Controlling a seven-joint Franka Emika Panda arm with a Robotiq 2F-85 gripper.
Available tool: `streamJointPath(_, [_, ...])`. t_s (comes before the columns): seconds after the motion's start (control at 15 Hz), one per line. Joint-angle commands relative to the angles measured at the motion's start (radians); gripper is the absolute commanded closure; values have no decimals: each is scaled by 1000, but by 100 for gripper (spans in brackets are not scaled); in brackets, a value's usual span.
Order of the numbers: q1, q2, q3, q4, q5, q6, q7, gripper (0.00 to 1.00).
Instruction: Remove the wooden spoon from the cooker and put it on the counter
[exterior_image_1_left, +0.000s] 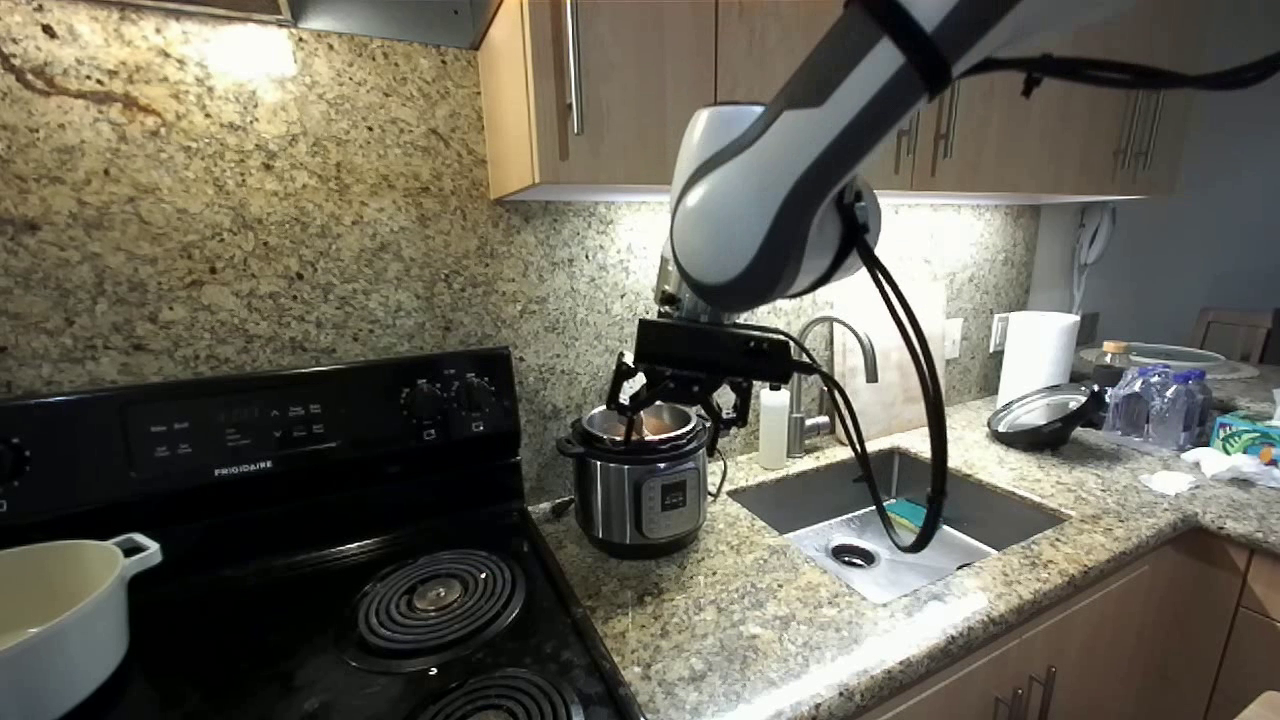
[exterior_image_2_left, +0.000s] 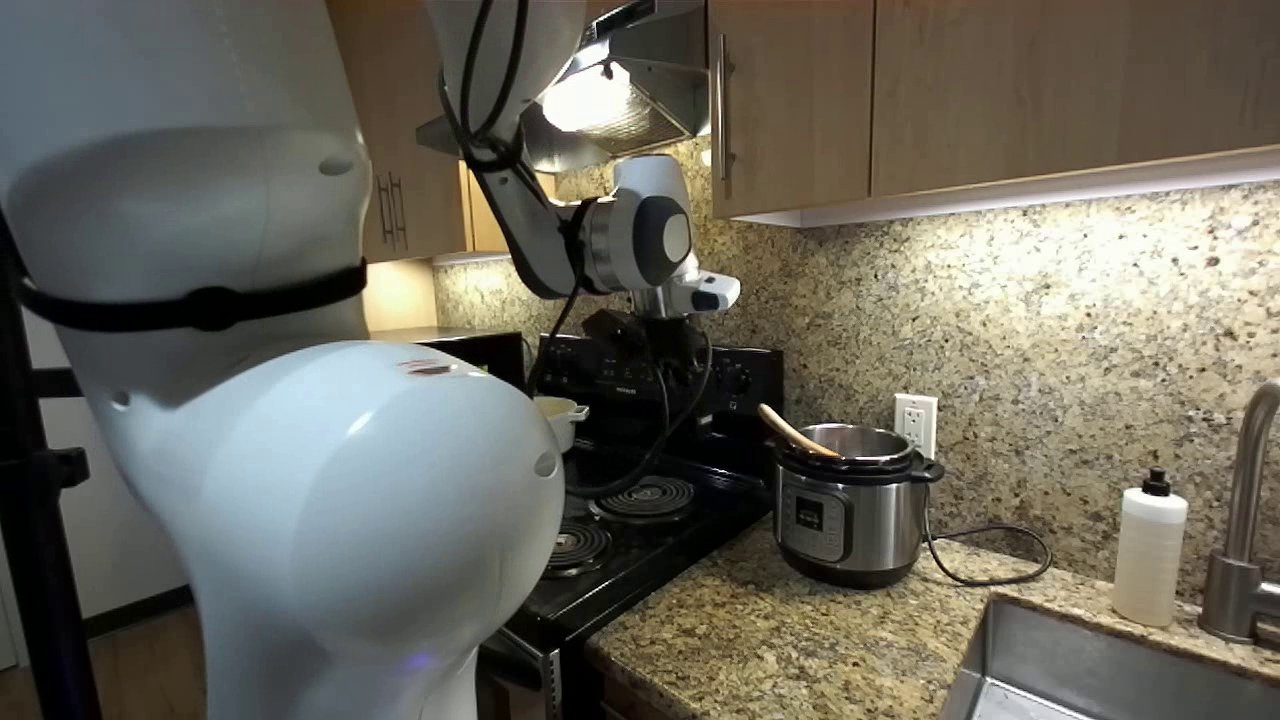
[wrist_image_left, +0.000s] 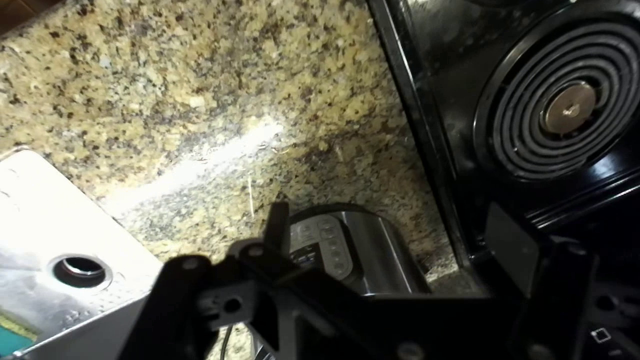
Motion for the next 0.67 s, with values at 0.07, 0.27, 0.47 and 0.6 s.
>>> streamJointPath(0.07, [-40, 15, 29, -25, -156, 59, 162, 0])
streamJointPath(0.27, [-67, 16, 52, -30, -222, 71, 240, 0])
streamJointPath(0.47, [-86, 24, 64, -37, -282, 70, 294, 0])
streamJointPath(0.6, [-161, 32, 114, -18, -432, 103, 378, 0])
